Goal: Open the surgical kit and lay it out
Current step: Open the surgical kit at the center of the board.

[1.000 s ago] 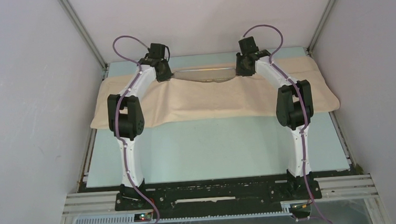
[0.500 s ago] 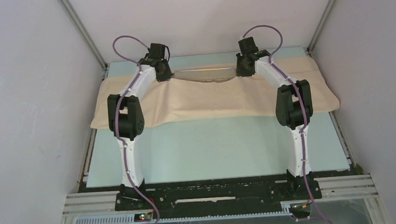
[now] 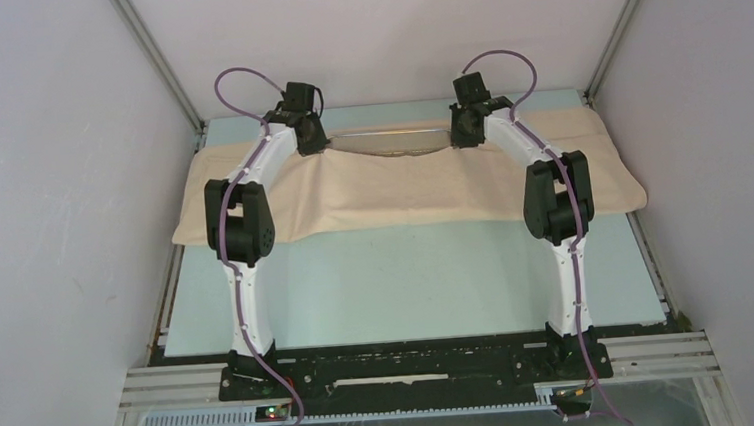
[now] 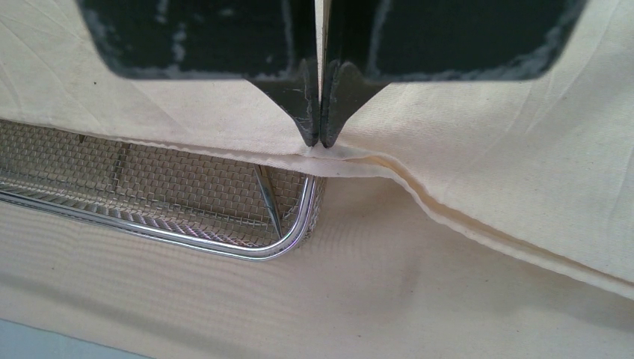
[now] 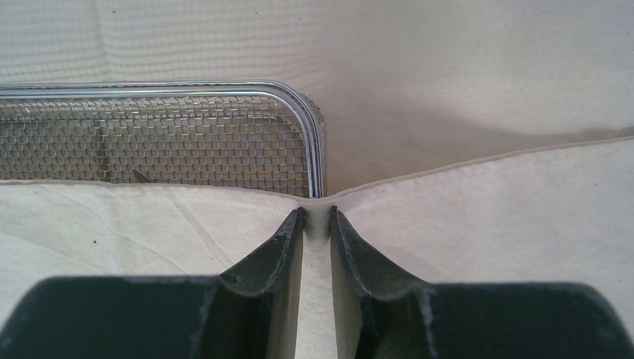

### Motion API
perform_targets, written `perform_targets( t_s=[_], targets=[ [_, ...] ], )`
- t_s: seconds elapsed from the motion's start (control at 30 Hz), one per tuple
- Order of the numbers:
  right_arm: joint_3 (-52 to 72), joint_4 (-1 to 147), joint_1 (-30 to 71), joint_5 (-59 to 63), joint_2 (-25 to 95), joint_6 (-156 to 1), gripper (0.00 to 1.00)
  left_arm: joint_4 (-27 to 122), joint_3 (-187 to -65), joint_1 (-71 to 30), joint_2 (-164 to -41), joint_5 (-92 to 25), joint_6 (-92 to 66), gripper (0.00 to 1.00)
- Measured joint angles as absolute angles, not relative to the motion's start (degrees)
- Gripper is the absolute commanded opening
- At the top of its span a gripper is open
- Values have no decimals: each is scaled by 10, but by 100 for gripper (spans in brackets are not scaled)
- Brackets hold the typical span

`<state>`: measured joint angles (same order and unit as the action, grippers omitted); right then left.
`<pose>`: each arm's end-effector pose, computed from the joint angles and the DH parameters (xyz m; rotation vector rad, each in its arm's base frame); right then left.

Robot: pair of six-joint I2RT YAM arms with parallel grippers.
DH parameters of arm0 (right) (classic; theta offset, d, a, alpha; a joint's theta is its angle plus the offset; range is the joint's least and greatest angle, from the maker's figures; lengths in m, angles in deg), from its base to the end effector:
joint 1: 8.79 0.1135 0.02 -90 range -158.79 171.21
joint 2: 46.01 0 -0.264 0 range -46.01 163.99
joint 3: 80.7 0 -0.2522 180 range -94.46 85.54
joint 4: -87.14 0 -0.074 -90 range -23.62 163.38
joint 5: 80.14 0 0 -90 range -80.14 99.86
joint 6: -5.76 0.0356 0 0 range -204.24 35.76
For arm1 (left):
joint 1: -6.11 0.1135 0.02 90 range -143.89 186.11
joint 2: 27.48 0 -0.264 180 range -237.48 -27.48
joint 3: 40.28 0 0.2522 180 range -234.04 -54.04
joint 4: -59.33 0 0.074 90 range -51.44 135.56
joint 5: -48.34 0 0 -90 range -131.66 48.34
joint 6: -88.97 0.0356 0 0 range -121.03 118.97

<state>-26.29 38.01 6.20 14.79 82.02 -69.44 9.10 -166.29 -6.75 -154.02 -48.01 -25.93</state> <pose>0.4863 0.1271 0.2250 0.0330 2.4697 0.1185 0.4869 -0.1071 0.2386 -0.3057 2.4363 -0.1543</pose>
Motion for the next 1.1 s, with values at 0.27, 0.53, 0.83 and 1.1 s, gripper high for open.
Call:
perform_targets(
  t_s=[0.27,0.53,0.83,1.1],
  targets=[
    [-246,400,61,144,814,-693,26,91,-1663,-67,-1540,-481,-259,0],
    [-227,419,59,140,795,-693,26,91,-1663,-67,-1540,-481,-259,0],
    [-221,427,58,139,792,-693,26,91,-1663,-67,-1540,-481,-259,0],
    [-221,426,58,143,792,-693,29,91,-1663,-67,-1540,-481,-259,0]
  ],
)
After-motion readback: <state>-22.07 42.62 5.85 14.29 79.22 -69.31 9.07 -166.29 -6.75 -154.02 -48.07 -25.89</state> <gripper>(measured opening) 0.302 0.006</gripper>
